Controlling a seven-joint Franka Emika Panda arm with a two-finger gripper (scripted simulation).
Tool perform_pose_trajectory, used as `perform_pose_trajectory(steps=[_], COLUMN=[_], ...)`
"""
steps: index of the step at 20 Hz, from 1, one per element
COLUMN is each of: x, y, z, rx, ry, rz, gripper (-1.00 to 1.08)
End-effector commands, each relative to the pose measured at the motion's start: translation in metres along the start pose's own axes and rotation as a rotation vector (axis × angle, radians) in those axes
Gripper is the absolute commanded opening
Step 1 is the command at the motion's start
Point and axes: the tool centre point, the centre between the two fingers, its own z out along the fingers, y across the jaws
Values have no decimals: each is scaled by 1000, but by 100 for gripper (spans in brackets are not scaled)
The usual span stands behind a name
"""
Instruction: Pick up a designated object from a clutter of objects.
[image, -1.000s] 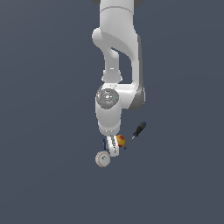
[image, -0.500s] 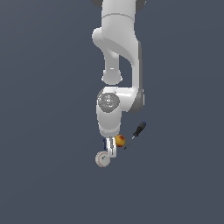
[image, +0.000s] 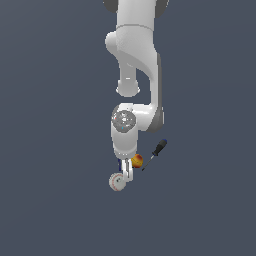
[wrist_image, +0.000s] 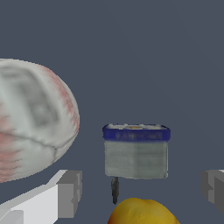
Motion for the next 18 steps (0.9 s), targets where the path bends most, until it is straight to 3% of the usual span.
perform_pose_trajectory(steps=[1,9,10,18], x=[0,0,0,0], y=[1,0,0,0], z=[13,32,32,32], rx=[-1,-1,-1,-1], ry=[0,0,0,0], rz=[1,2,2,2], gripper=[100,100,-100,-100])
